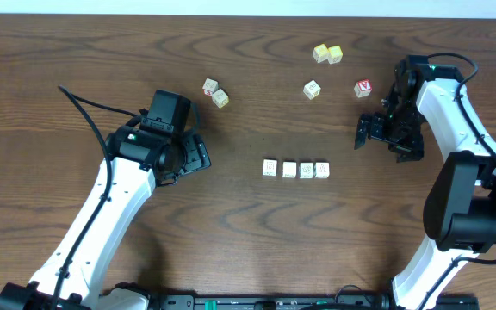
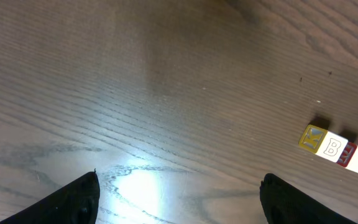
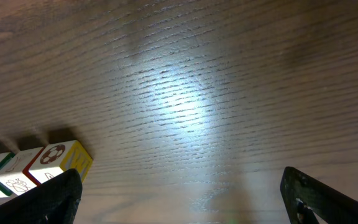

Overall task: Lift 4 blocks
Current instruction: 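Open the left gripper and lift it up and away to the left, then move both grippers down to the row's two ends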

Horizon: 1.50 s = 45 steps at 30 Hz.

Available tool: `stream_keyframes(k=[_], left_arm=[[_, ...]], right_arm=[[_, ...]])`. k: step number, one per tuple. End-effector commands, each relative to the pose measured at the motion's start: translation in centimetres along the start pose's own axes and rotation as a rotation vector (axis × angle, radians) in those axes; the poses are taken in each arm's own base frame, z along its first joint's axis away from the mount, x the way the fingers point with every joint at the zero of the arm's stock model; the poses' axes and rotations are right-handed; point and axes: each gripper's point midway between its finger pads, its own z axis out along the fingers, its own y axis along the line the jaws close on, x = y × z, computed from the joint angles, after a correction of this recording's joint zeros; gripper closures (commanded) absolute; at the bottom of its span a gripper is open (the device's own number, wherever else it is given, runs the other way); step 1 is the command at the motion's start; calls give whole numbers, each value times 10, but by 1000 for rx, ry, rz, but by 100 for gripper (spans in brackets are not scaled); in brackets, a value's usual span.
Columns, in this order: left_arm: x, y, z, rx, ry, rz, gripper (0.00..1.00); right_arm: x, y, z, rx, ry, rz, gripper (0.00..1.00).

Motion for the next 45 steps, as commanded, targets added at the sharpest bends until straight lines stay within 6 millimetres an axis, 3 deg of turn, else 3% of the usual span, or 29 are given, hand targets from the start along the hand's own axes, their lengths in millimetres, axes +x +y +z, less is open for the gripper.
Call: stream_keyframes(k=[1,5,6,8,10,13,17,19,23,25,28,39,42,45], left_arm=[[3,8,4,-35,8,-9,18],[3,5,6,-31,7,2,18],[4,3,7,-29,7,10,23],[5,-1,9,-27,10,23,44],[6,-4,12,-26,13,34,58],[6,-5,14,-26,14,39,60],[4,-7,14,-21,9,39,61],[3,-8,14,-19,5,40,76],[-2,-14,21,1,-1,75,92],[1,-28,28,67,31,118,93],[10,-57,39,214,105,224,92],[13,-70,84,238,200,255,93],[5,-74,80,232,202,260,93],[-15,-86,65,254,153,272,93]], right_arm=[[2,2,-4,-6,-9,-17,1],[2,2,-4,-6,-9,-17,1],[2,2,-4,-6,-9,-17,1],[2,2,-4,-6,-9,-17,1],[2,2,-4,-6,-9,-17,1],[0,3,-4,-10,-14,-14,1],[-17,14,-5,-71,-81,50,1],[-18,14,-5,-72,-85,51,1],[-18,20,-5,-101,-83,36,1],[-11,31,-5,-145,-60,-61,43],[3,34,3,-131,-11,-95,94],[39,18,66,-129,77,13,99],[41,21,65,-173,61,16,99],[40,19,51,-159,19,10,99]])
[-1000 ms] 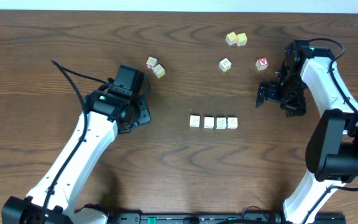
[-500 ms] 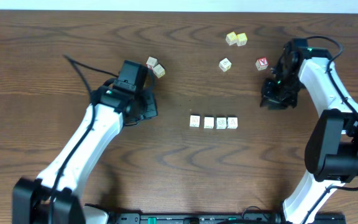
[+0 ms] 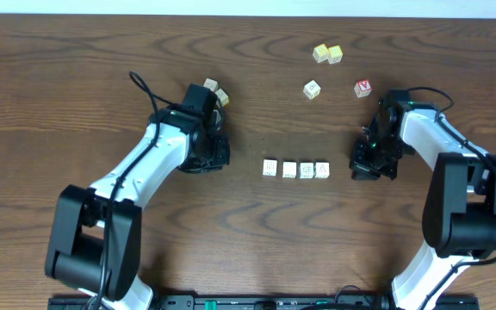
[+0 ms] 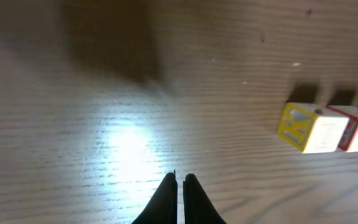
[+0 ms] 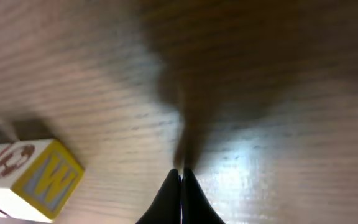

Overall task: Lift 4 blocks
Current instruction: 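Move both grippers down to the row's two ends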

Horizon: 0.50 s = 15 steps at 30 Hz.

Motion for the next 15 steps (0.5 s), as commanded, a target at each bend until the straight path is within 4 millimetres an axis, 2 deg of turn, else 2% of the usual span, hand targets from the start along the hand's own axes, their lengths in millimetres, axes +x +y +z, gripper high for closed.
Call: stream_keyframes(k=[1,3,5,7,8,9,12,15], left_arm=[[-36,-21,-32,50,-105,50,93],[-50,-25,-45,65,-148,48,93],[-64,-26,-53,74,-181,34,93],[-66,-23,-47,71,-173,26,93],[-67,-22,-41,67,-163,27,93],[-66,-22,-32,62,-146,29,93],[-58,-25,-11,54,-91,37,93],[-51,-28,5,44,-49,51,93]], right_arm=[[0,1,-20,-11,-57,17,99],[1,-1,-35,10,-98,29,99],[2,-1,-59,41,-182,13,99],[3,4,-74,44,-241,-18,94],[3,7,-79,39,-261,-46,99],[3,11,-83,35,-278,-73,99],[4,18,-84,36,-285,-112,99],[4,25,-72,13,-269,-159,99]])
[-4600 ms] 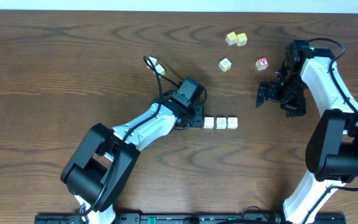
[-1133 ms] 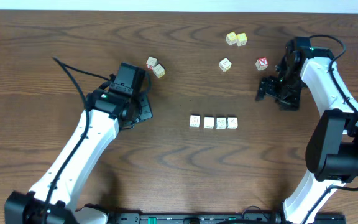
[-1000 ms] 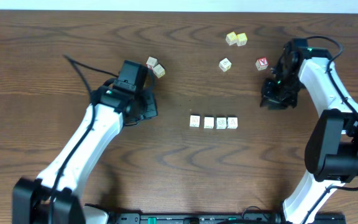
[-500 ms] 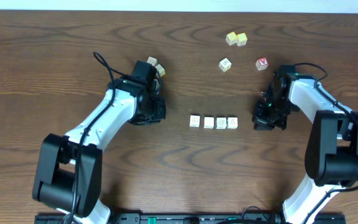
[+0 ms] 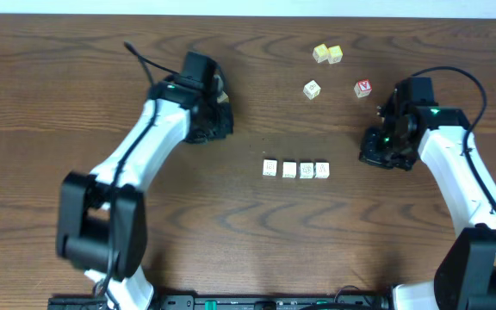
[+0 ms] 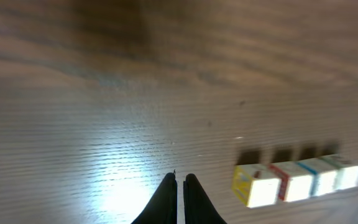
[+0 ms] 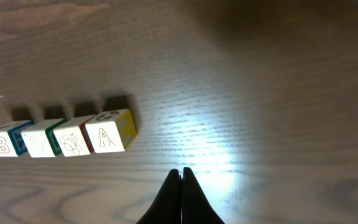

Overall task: Lift 4 blocks
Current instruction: 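Move both grippers down to the row's two ends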

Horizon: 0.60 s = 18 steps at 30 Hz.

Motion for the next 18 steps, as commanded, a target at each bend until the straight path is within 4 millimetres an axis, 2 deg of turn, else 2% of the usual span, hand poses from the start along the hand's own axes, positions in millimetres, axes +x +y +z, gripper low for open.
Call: stream_keyframes(k=[1,5,9,13,18], left_arm=[[13,-8,22,1,66,36,93],[22,-14,29,-1,90,57,93],[36,-18,35,-7,119,75,93],[48,-19,43,-14,148,88,93],[58,-24,47,-1,182,70,93]], right_arm=[[6,12,18,-50,32,-103,99],[6,31,35,-180,26,-165,99],[3,31,44,-191,15,-168,99],[9,38,51,-228,49,-191,99],[18,33,73,-207,115,-176,99]])
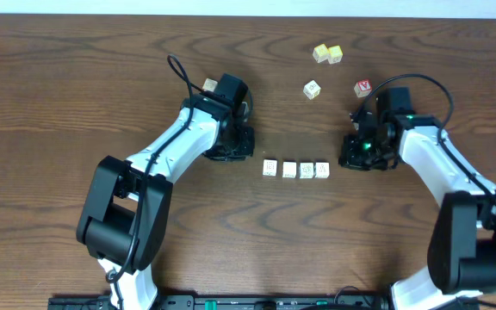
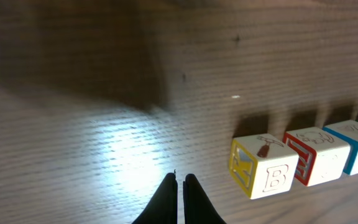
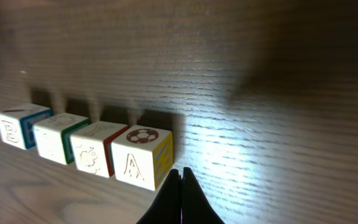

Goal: Lift 4 blocks

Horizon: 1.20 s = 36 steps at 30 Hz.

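Observation:
A row of letter blocks lies on the wooden table at mid-frame. Its left end is a yellow-sided B block; its right end is a yellow-sided A block. My left gripper is shut and empty, a short way left of the B block. My right gripper is shut and empty, its tips just right of the A block. In the overhead view the left gripper and the right gripper flank the row.
Loose blocks lie at the back: a pair, a single one, and a red-marked one just behind my right arm. Another block peeks out behind my left arm.
Both arms have come in toward the row. My left gripper moved right and nearer to the B block; my right gripper moved left to the A block's side. Both stayed shut.
At first both grippers were open, well out from the row on either side. Later both were shut near the table. They then stood farther back, and now sit close at the two ends of the row.

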Available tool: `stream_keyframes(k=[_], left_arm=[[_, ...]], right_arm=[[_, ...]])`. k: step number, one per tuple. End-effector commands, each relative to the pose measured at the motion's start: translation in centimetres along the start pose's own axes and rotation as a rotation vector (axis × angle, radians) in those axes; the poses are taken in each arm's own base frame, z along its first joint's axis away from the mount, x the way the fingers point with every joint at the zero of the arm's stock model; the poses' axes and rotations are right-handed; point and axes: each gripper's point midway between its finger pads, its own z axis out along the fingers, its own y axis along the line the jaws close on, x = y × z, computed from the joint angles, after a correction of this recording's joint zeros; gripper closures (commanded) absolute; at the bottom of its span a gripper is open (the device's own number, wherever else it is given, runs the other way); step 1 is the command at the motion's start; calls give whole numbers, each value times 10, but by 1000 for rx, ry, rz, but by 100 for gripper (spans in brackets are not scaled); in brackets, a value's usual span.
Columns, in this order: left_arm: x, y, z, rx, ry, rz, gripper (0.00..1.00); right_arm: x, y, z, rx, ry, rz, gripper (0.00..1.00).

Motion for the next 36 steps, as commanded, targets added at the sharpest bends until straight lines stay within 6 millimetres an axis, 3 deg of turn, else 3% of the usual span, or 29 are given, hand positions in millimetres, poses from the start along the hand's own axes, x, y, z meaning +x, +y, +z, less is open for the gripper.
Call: stream_keyframes(k=[1,6,14,22,36], left_arm=[[10,-6,5,41,43,-7,93],[17,-8,7,53,66,-10,93],[28,2,17,37,87,-19,93],[18,-3,20,57,42,-7,93],[24,-6,29,87,78,-44,93]], right_arm=[[12,-2,21,-16,73,-1,99],[16,1,34,-65,115,16,99],[16,8,36,-108,119,18,99],[18,13,35,-141,125,17,99],[20,18,36,-147,137,34,99]])
